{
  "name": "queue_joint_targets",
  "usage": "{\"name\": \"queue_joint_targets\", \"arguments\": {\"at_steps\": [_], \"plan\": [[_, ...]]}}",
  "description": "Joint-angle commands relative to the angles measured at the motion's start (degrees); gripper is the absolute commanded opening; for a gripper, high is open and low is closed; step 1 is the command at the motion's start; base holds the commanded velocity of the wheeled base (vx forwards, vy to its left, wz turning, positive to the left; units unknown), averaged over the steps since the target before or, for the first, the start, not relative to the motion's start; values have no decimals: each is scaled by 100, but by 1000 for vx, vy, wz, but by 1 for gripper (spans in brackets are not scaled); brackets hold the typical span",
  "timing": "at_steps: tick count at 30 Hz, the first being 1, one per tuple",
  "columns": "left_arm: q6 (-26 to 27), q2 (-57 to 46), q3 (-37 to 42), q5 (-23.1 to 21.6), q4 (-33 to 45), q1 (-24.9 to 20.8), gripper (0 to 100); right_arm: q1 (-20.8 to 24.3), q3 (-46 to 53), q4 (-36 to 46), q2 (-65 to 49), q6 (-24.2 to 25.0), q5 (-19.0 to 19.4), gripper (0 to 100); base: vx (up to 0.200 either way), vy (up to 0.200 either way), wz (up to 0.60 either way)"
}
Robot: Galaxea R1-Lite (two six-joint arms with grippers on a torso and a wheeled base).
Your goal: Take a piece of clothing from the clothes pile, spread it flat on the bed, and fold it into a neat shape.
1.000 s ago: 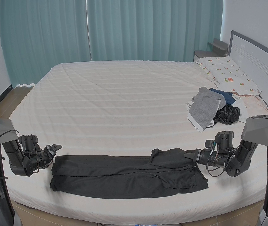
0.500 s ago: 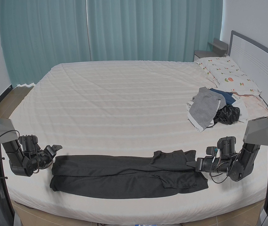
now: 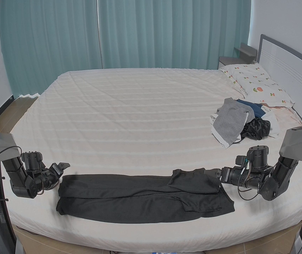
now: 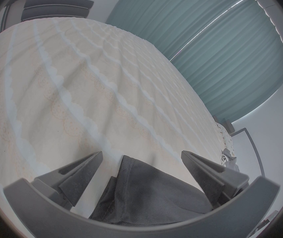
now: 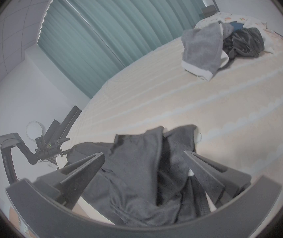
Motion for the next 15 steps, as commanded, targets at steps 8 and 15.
{"name": "queue_joint_targets", "arguments": {"at_steps": [8,15], "plan": [[-143,-1412,487,118,75,-43,100,395,-657,808,-747,605,-865,100,0,0,0],[-160,-1588,1032,118,75,-51,100,966,143,940,-1002,1976,-1339,100,0,0,0]]}}
